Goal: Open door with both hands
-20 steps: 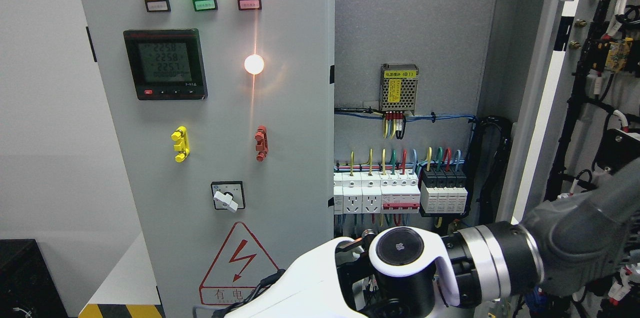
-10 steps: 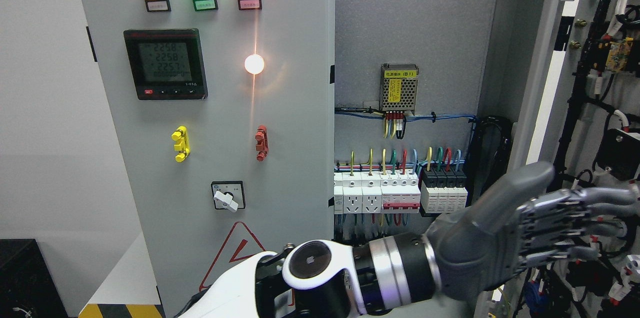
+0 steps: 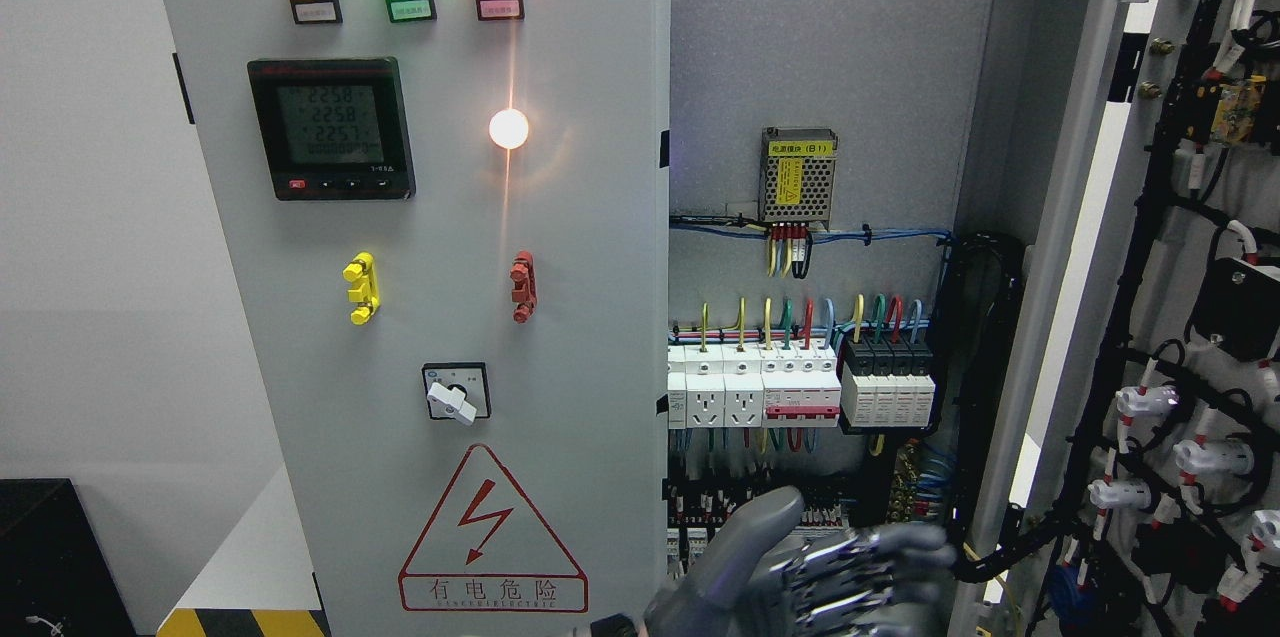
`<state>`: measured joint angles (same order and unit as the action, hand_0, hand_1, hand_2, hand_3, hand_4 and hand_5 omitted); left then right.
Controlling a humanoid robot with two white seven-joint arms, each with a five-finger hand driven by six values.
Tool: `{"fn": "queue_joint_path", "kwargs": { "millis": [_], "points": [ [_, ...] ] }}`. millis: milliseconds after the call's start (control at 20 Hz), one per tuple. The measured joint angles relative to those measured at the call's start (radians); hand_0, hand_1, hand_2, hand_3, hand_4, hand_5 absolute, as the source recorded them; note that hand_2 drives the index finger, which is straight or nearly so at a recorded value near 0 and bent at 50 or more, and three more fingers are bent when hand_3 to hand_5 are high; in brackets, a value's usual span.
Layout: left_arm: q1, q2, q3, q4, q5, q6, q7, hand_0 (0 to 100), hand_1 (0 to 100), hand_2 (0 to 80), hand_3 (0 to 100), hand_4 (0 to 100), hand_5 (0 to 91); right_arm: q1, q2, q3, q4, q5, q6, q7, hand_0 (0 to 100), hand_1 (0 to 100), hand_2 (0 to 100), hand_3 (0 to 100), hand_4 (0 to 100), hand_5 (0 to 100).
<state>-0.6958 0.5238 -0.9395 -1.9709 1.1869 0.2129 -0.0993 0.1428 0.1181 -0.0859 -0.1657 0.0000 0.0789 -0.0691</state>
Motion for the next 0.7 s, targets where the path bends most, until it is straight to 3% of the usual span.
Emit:
{"fn": "queue_joint_path", "kwargs": {
  "millis": [351, 701],
  "points": [
    [0.326, 0.126, 0.009, 0.034, -0.148, -0.062, 0.004, 0, 0, 0.0, 0, 0, 0.0, 0.0, 0.0, 0.0, 0.0, 0.0, 0.0, 0.0, 19, 0, 0, 0, 0, 0],
    [0.577, 0.173, 0.014, 0.216, -0.273, -0.192, 0.007, 0, 0, 0.0, 0, 0, 0.0, 0.0, 0.0, 0.0, 0.0, 0.0, 0.0, 0.0, 19, 0, 0, 0, 0, 0]
  ]
}}
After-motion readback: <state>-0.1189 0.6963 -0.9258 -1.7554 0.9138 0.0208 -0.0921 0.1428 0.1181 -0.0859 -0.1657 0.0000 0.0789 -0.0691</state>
